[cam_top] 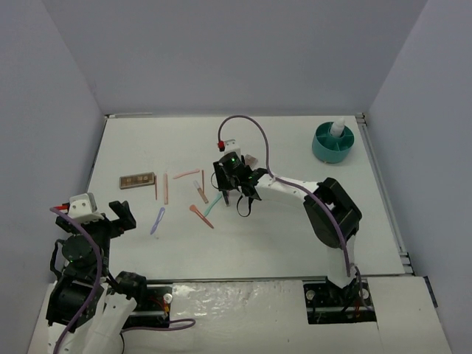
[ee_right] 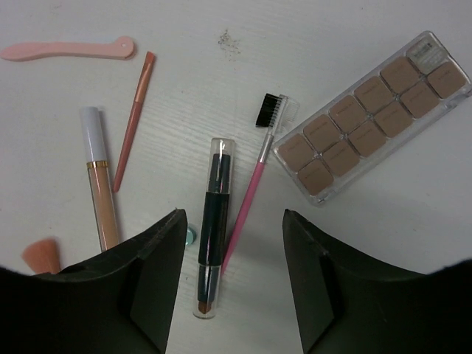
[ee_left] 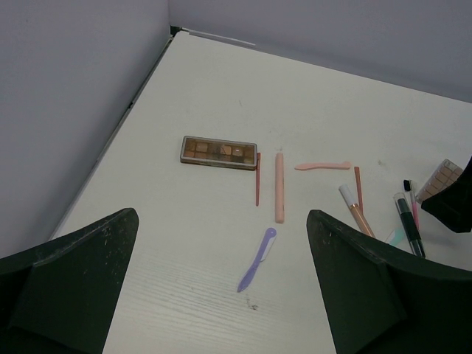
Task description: Organize the makeup
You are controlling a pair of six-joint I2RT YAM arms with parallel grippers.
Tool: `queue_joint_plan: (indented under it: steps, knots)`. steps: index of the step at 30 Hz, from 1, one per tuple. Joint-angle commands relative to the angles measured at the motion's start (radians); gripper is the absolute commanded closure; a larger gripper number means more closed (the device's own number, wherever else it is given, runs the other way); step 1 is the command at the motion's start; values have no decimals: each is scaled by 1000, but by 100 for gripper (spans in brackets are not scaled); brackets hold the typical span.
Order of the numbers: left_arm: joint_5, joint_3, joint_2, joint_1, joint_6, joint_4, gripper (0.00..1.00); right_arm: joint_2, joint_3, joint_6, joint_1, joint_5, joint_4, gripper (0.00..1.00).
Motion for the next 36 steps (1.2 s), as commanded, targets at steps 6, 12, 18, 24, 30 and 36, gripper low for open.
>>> queue_joint_plan:
  steps: [6, 12, 18, 24, 30, 36]
  knots:
    - [10, 17, 29, -3, -6, 57, 3, 121, 180, 39, 24, 52, -12, 54]
    - [11, 17, 25, -3, -6, 57, 3, 176, 203, 47, 26, 54, -20, 58]
    - [12, 17, 24, -3, -6, 56, 3, 211, 209, 50, 28, 52, -24, 63]
    - [7, 17, 29, -3, -7, 55, 3, 205, 216, 38, 29, 49, -23, 86]
    - [17, 40, 93, -3, -19, 53, 3, 98, 208, -18, 24, 49, -22, 100]
    - [62, 141, 262, -3, -25, 61, 3, -95, 138, -128, -45, -10, 40, 100]
